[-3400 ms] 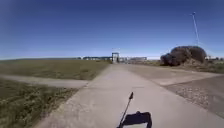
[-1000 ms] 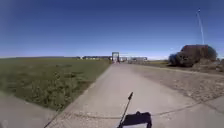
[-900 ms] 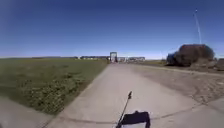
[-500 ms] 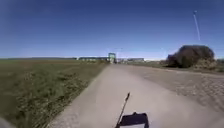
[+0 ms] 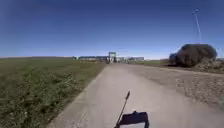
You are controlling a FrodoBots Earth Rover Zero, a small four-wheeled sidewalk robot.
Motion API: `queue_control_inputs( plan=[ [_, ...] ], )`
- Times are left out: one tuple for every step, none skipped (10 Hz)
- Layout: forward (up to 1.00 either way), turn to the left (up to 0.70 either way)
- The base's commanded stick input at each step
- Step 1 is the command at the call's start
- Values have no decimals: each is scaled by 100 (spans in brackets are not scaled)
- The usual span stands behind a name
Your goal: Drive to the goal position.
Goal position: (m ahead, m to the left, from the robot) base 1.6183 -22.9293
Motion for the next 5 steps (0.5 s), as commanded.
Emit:
queue_control_inputs(
  plan=[
    [100, 0],
    [100, 0],
    [100, 0],
    [100, 0],
    [100, 0]
  ],
)
